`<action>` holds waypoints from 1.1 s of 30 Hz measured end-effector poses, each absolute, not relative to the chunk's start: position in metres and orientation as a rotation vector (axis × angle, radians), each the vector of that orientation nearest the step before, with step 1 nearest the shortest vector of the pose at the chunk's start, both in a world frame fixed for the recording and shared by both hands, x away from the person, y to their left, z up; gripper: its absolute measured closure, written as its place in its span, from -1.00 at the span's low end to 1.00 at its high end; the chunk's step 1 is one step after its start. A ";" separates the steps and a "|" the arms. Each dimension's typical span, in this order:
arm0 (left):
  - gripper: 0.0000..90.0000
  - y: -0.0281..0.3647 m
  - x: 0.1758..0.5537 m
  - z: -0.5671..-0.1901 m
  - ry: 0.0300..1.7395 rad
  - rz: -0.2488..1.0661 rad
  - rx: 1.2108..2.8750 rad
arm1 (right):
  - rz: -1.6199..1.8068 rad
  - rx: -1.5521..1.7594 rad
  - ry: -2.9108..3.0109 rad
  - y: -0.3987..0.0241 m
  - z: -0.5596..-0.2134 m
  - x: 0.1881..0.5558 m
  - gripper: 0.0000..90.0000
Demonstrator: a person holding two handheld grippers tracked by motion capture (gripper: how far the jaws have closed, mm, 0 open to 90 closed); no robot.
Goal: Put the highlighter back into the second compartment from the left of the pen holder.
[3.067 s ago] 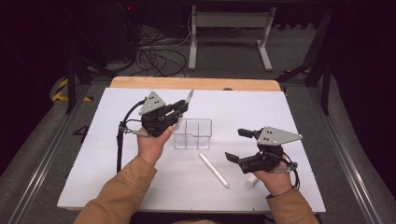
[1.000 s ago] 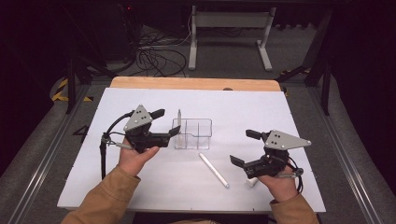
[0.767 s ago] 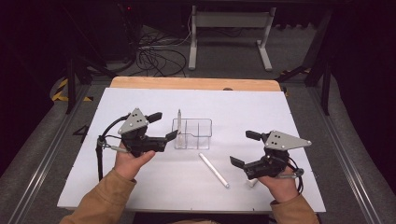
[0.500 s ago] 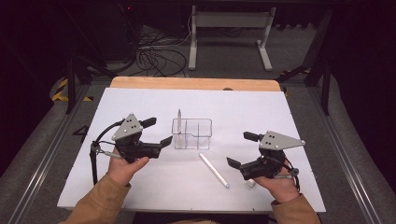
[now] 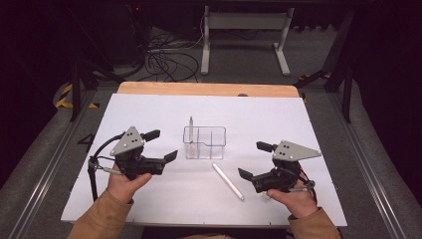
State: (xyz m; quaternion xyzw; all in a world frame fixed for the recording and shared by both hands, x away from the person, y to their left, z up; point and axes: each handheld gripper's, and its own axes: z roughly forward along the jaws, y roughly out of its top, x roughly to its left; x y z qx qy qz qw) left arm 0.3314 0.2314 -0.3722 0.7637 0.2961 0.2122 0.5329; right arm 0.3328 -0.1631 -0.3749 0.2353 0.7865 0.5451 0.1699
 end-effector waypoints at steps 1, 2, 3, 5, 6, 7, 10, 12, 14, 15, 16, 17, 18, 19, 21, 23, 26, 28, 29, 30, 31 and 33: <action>-0.68 0.232 0.331 -0.372 0.704 0.509 1.824 | 1.548 0.672 2.235 -0.163 -0.375 0.333 -0.95; -0.69 0.233 0.330 -0.373 0.703 0.510 1.827 | 1.540 0.677 2.230 -0.163 -0.375 0.332 -0.93; -0.69 0.234 0.329 -0.374 0.706 0.506 1.824 | 1.535 0.681 2.227 -0.163 -0.375 0.332 -0.91; -0.70 0.237 0.327 -0.375 0.705 0.498 1.825 | 1.544 0.685 2.236 -0.163 -0.374 0.331 -0.87; -0.70 0.238 0.325 -0.376 0.705 0.494 1.820 | 1.550 0.685 2.242 -0.162 -0.374 0.331 -0.84; -0.70 0.240 0.325 -0.377 0.699 0.500 1.822 | 1.551 0.686 2.244 -0.162 -0.374 0.331 -0.83; -0.70 0.244 0.321 -0.381 0.706 0.499 1.830 | 1.545 0.679 2.244 -0.160 -0.373 0.330 -0.73; -0.70 0.247 0.318 -0.384 0.716 0.507 1.827 | 1.531 0.668 2.243 -0.158 -0.373 0.329 -0.72; -0.70 0.250 0.315 -0.387 0.727 0.504 1.825 | 1.517 0.663 2.236 -0.156 -0.373 0.329 -0.71; -0.70 0.252 0.315 -0.388 0.729 0.506 1.828 | 1.509 0.657 2.236 -0.155 -0.373 0.329 -0.65; -0.70 0.253 0.313 -0.390 0.738 0.502 1.825 | 1.499 0.652 2.247 -0.154 -0.373 0.329 -0.61; -0.70 0.254 0.312 -0.391 0.742 0.503 1.824 | 1.484 0.650 2.264 -0.152 -0.374 0.330 -0.61; -0.70 0.255 0.311 -0.392 0.745 0.504 1.824 | 1.467 0.651 2.271 -0.150 -0.374 0.331 -0.61; -0.70 0.256 0.311 -0.393 0.749 0.507 1.822 | 1.455 0.651 2.271 -0.148 -0.375 0.331 -0.61; -0.71 0.258 0.309 -0.396 0.751 0.520 1.818 | 1.432 0.660 2.274 -0.145 -0.375 0.332 -0.58; -0.71 0.259 0.308 -0.401 0.762 0.510 1.803 | 1.425 0.680 2.278 -0.143 -0.376 0.334 -0.57; -0.71 0.261 0.308 -0.410 0.772 0.494 1.797 | 1.403 0.697 2.282 -0.139 -0.378 0.335 -0.51; -0.72 0.262 0.307 -0.413 0.771 0.493 1.799 | 1.382 0.703 2.289 -0.136 -0.380 0.337 -0.50; -0.72 0.261 0.306 -0.415 0.773 0.485 1.795 | 1.379 0.710 2.296 -0.135 -0.380 0.338 -0.49; -0.72 0.261 0.306 -0.416 0.772 0.488 1.794 | 1.373 0.718 2.305 -0.134 -0.381 0.339 -0.49; -0.73 0.261 0.305 -0.417 0.770 0.488 1.792 | 1.365 0.723 2.310 -0.133 -0.382 0.340 -0.49; -0.74 0.262 0.303 -0.419 0.769 0.500 1.789 | 1.343 0.732 2.321 -0.130 -0.383 0.341 -0.47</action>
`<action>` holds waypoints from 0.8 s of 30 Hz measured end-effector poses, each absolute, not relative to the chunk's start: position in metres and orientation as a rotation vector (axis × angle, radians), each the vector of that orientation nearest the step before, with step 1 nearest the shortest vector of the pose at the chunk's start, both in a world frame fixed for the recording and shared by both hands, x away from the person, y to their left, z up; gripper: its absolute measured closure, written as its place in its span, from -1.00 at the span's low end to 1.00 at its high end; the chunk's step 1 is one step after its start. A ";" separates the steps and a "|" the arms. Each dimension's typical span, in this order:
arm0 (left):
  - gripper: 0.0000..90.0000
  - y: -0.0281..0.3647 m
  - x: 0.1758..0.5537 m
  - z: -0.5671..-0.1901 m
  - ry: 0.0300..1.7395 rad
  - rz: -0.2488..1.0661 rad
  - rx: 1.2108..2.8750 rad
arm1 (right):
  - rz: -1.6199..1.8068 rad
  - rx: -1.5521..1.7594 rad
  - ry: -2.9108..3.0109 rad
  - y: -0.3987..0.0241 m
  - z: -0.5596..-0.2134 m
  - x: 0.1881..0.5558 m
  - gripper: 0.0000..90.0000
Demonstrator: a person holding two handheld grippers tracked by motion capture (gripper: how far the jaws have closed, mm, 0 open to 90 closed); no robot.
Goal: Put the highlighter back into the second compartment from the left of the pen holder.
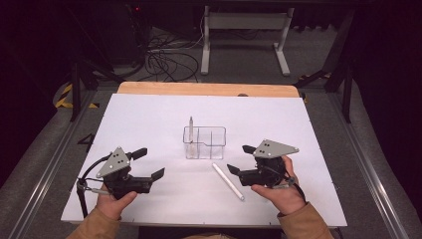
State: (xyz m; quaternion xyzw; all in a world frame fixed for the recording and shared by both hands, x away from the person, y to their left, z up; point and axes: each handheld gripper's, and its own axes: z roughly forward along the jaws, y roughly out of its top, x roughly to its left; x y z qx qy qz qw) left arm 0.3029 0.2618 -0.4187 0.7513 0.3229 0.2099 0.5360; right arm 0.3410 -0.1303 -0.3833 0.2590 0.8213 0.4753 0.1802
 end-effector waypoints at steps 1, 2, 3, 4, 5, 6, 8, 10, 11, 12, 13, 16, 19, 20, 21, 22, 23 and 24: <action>-0.74 0.262 0.302 -0.420 0.771 0.497 1.786 | 1.334 0.739 2.325 -0.129 -0.384 0.341 -0.45; -0.75 0.263 0.302 -0.421 0.768 0.503 1.790 | 1.328 0.748 2.328 -0.128 -0.385 0.342 -0.45; -0.76 0.263 0.301 -0.422 0.768 0.506 1.790 | 1.321 0.753 2.330 -0.126 -0.385 0.342 -0.44; -0.77 0.263 0.301 -0.423 0.772 0.507 1.794 | 1.311 0.760 2.332 -0.125 -0.386 0.343 -0.43; -0.78 0.263 0.300 -0.424 0.774 0.510 1.794 | 1.302 0.766 2.332 -0.124 -0.386 0.344 -0.42; -0.78 0.263 0.300 -0.425 0.774 0.512 1.798 | 1.299 0.775 2.334 -0.123 -0.387 0.344 -0.41; -0.80 0.264 0.298 -0.426 0.775 0.518 1.800 | 1.281 0.786 2.340 -0.121 -0.388 0.345 -0.35; -0.80 0.265 0.297 -0.426 0.768 0.523 1.803 | 1.267 0.790 2.343 -0.120 -0.389 0.346 -0.27; -0.81 0.265 0.296 -0.426 0.767 0.529 1.803 | 1.263 0.798 2.349 -0.119 -0.389 0.347 -0.25; -0.81 0.266 0.295 -0.426 0.771 0.531 1.800 | 1.261 0.807 2.356 -0.118 -0.390 0.347 -0.25; -0.81 0.266 0.295 -0.426 0.774 0.530 1.796 | 1.255 0.810 2.371 -0.117 -0.390 0.348 -0.24; -0.81 0.267 0.293 -0.426 0.777 0.540 1.798 | 1.245 0.843 2.483 -0.114 -0.393 0.356 -0.26; -0.81 0.268 0.292 -0.426 0.778 0.551 1.798 | 1.191 0.855 2.522 -0.110 -0.397 0.360 -0.23; -0.81 0.268 0.291 -0.426 0.784 0.545 1.794 | 1.171 0.850 2.517 -0.109 -0.398 0.360 -0.21; -0.81 0.268 0.291 -0.426 0.785 0.548 1.794 | 1.163 0.847 2.518 -0.108 -0.398 0.360 -0.18; -0.81 0.269 0.291 -0.426 0.786 0.550 1.796 | 1.155 0.842 2.519 -0.106 -0.399 0.360 -0.16; -0.81 0.269 0.290 -0.426 0.787 0.551 1.796 | 1.140 0.843 2.520 -0.105 -0.400 0.360 -0.15; -0.81 0.269 0.290 -0.426 0.787 0.553 1.795 | 1.128 0.844 2.519 -0.104 -0.401 0.360 -0.12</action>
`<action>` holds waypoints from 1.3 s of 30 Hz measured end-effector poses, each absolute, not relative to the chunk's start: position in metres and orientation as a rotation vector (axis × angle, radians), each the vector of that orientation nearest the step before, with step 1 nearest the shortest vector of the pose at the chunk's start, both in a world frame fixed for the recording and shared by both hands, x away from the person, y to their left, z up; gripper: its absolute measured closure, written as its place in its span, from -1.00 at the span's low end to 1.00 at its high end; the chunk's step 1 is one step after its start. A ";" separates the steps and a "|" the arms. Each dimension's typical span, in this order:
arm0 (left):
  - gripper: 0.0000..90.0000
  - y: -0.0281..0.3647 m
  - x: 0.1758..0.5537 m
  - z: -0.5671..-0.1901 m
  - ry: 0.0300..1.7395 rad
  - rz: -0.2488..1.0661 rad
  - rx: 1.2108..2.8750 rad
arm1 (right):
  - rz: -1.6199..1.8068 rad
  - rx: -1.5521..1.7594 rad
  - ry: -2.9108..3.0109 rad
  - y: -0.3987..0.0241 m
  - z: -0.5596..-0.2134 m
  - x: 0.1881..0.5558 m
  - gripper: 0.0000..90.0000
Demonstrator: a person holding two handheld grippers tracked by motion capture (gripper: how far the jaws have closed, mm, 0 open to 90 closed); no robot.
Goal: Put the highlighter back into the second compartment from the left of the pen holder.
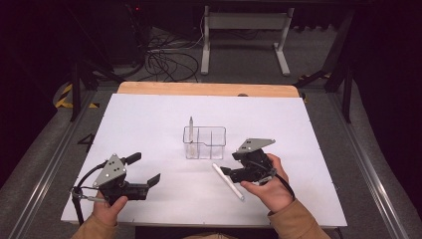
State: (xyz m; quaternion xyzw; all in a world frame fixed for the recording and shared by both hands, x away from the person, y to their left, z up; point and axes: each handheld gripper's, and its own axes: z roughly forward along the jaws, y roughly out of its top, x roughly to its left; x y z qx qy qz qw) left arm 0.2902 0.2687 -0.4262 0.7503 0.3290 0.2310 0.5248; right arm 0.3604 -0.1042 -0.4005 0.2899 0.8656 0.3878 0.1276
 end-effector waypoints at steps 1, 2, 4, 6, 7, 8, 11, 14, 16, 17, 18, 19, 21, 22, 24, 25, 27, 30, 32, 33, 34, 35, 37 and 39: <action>-0.81 0.269 0.290 -0.426 0.785 0.556 1.800 | 1.118 0.841 2.517 -0.103 -0.401 0.360 -0.11; -0.81 0.269 0.290 -0.426 0.785 0.558 1.800 | 1.106 0.842 2.518 -0.102 -0.402 0.361 -0.10; -0.81 0.269 0.290 -0.426 0.784 0.560 1.798 | 1.088 0.844 2.518 -0.100 -0.404 0.361 -0.08; -0.81 0.269 0.290 -0.426 0.785 0.558 1.799 | 1.067 0.847 2.524 -0.098 -0.406 0.361 -0.07; -0.81 0.269 0.290 -0.426 0.786 0.558 1.799 | 1.054 0.846 2.528 -0.098 -0.407 0.362 -0.05; -0.81 0.269 0.290 -0.426 0.785 0.560 1.800 | 1.047 0.849 2.534 -0.097 -0.408 0.362 -0.05; -0.81 0.268 0.290 -0.427 0.792 0.553 1.797 | 1.029 0.867 2.535 -0.094 -0.411 0.362 0.00; -0.81 0.268 0.290 -0.427 0.792 0.552 1.804 | 1.010 0.900 2.546 -0.091 -0.414 0.361 0.08; -0.81 0.268 0.291 -0.427 0.792 0.556 1.807 | 0.995 0.907 2.543 -0.089 -0.417 0.361 0.13; -0.81 0.268 0.291 -0.428 0.791 0.555 1.807 | 0.984 0.906 2.544 -0.088 -0.418 0.361 0.15; -0.81 0.268 0.291 -0.428 0.794 0.551 1.805 | 0.976 0.913 2.544 -0.087 -0.419 0.361 0.17; -0.81 0.268 0.291 -0.428 0.796 0.552 1.806 | 0.964 0.916 2.551 -0.086 -0.419 0.361 0.17; -0.81 0.268 0.291 -0.428 0.794 0.552 1.807 | 0.948 0.920 2.549 -0.085 -0.421 0.361 0.17; -0.81 0.268 0.291 -0.428 0.793 0.555 1.812 | 0.936 0.919 2.553 -0.084 -0.422 0.361 0.19; -0.81 0.267 0.291 -0.428 0.800 0.548 1.810 | 0.920 0.927 2.552 -0.082 -0.424 0.361 0.24; -0.81 0.267 0.291 -0.428 0.796 0.553 1.813 | 0.919 0.933 2.549 -0.082 -0.426 0.361 0.25; -0.81 0.267 0.291 -0.428 0.792 0.556 1.819 | 0.903 0.943 2.546 -0.081 -0.428 0.362 0.27; -0.81 0.267 0.291 -0.428 0.795 0.552 1.819 | 0.868 0.950 2.551 -0.079 -0.431 0.362 0.30; -0.81 0.267 0.291 -0.428 0.794 0.557 1.822 | 0.855 0.963 2.558 -0.078 -0.433 0.363 0.31; -0.81 0.266 0.291 -0.428 0.795 0.558 1.822 | 0.846 0.965 2.564 -0.077 -0.434 0.363 0.32; -0.81 0.266 0.291 -0.428 0.794 0.558 1.824 | 0.840 0.969 2.565 -0.077 -0.436 0.364 0.32; -0.81 0.266 0.291 -0.428 0.793 0.558 1.825 | 0.832 0.971 2.568 -0.076 -0.436 0.364 0.34; -0.81 0.266 0.291 -0.428 0.793 0.561 1.826 | 0.817 0.976 2.573 -0.074 -0.438 0.365 0.37; -0.81 0.266 0.291 -0.428 0.792 0.563 1.828 | 0.797 0.993 2.571 -0.072 -0.440 0.365 0.45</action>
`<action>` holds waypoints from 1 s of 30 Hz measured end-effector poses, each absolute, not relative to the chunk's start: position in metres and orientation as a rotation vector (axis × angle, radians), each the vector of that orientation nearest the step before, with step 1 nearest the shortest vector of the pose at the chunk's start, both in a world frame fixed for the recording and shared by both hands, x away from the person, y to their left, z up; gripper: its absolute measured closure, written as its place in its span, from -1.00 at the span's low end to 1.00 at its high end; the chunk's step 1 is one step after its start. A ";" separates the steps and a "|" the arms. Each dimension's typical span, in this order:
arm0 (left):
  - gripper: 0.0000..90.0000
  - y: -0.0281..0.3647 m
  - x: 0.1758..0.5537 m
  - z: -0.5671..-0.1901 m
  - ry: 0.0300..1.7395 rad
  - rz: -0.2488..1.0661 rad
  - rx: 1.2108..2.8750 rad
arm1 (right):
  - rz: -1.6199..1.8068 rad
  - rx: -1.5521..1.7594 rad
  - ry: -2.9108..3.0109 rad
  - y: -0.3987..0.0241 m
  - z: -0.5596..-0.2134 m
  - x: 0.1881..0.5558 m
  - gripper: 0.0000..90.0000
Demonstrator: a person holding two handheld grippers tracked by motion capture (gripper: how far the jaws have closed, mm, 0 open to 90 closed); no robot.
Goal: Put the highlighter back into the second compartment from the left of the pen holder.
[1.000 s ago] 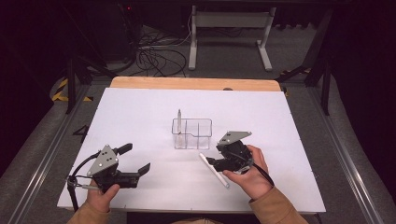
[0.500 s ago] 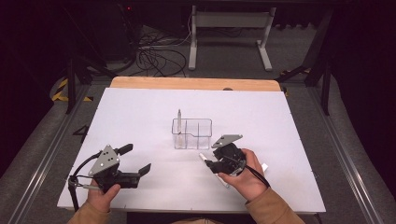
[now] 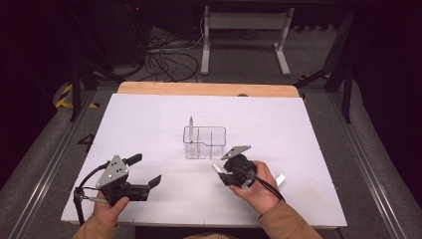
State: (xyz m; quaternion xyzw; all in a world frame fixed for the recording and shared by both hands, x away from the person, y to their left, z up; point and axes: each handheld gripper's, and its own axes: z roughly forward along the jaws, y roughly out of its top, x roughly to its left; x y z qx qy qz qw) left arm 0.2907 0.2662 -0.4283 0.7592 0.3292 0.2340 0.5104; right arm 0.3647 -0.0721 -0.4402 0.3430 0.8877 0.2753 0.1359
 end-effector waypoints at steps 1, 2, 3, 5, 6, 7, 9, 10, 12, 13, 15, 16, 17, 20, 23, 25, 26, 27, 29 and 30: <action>-0.81 0.266 0.291 -0.428 0.793 0.565 1.829 | 0.787 0.999 2.570 -0.071 -0.441 0.365 0.47; -0.81 0.266 0.291 -0.428 0.794 0.567 1.829 | 0.778 1.008 2.568 -0.071 -0.442 0.365 0.49; -0.81 0.266 0.291 -0.428 0.795 0.563 1.826 | 0.768 1.009 2.568 -0.070 -0.443 0.365 0.49; -0.81 0.267 0.291 -0.428 0.794 0.568 1.829 | 0.759 1.017 2.566 -0.069 -0.445 0.366 0.50; -0.81 0.267 0.291 -0.428 0.795 0.566 1.827 | 0.753 1.019 2.566 -0.069 -0.446 0.366 0.50; -0.81 0.266 0.291 -0.428 0.794 0.566 1.827 | 0.750 1.019 2.569 -0.068 -0.447 0.367 0.50; -0.81 0.266 0.291 -0.428 0.793 0.567 1.830 | 0.740 1.023 2.569 -0.067 -0.449 0.368 0.51; -0.81 0.266 0.291 -0.428 0.792 0.570 1.832 | 0.736 1.024 2.570 -0.067 -0.450 0.368 0.52; -0.81 0.266 0.291 -0.428 0.791 0.574 1.832 | 0.728 1.027 2.574 -0.065 -0.452 0.368 0.54; -0.81 0.266 0.291 -0.428 0.789 0.576 1.834 | 0.722 1.031 2.574 -0.065 -0.453 0.368 0.55; -0.81 0.267 0.291 -0.428 0.789 0.577 1.835 | 0.713 1.034 2.575 -0.064 -0.455 0.369 0.58; -0.81 0.267 0.291 -0.428 0.789 0.578 1.834 | 0.709 1.040 2.570 -0.063 -0.456 0.369 0.59; -0.81 0.267 0.291 -0.428 0.790 0.574 1.831 | 0.705 1.042 2.568 -0.063 -0.457 0.369 0.60; -0.81 0.267 0.291 -0.427 0.790 0.576 1.831 | 0.696 1.046 2.564 -0.062 -0.458 0.369 0.64; -0.81 0.267 0.291 -0.428 0.790 0.575 1.831 | 0.699 1.058 2.560 -0.061 -0.458 0.368 0.69; -0.81 0.266 0.291 -0.428 0.791 0.576 1.832 | 0.701 1.072 2.556 -0.060 -0.458 0.368 0.73; -0.81 0.266 0.291 -0.428 0.791 0.575 1.831 | 0.700 1.076 2.551 -0.059 -0.459 0.367 0.74; -0.81 0.266 0.290 -0.428 0.792 0.572 1.829 | 0.699 1.080 2.548 -0.059 -0.458 0.367 0.76; -0.81 0.266 0.290 -0.427 0.790 0.576 1.831 | 0.698 1.087 2.546 -0.059 -0.458 0.367 0.76; -0.81 0.266 0.290 -0.427 0.788 0.579 1.833 | 0.698 1.089 2.545 -0.059 -0.458 0.367 0.76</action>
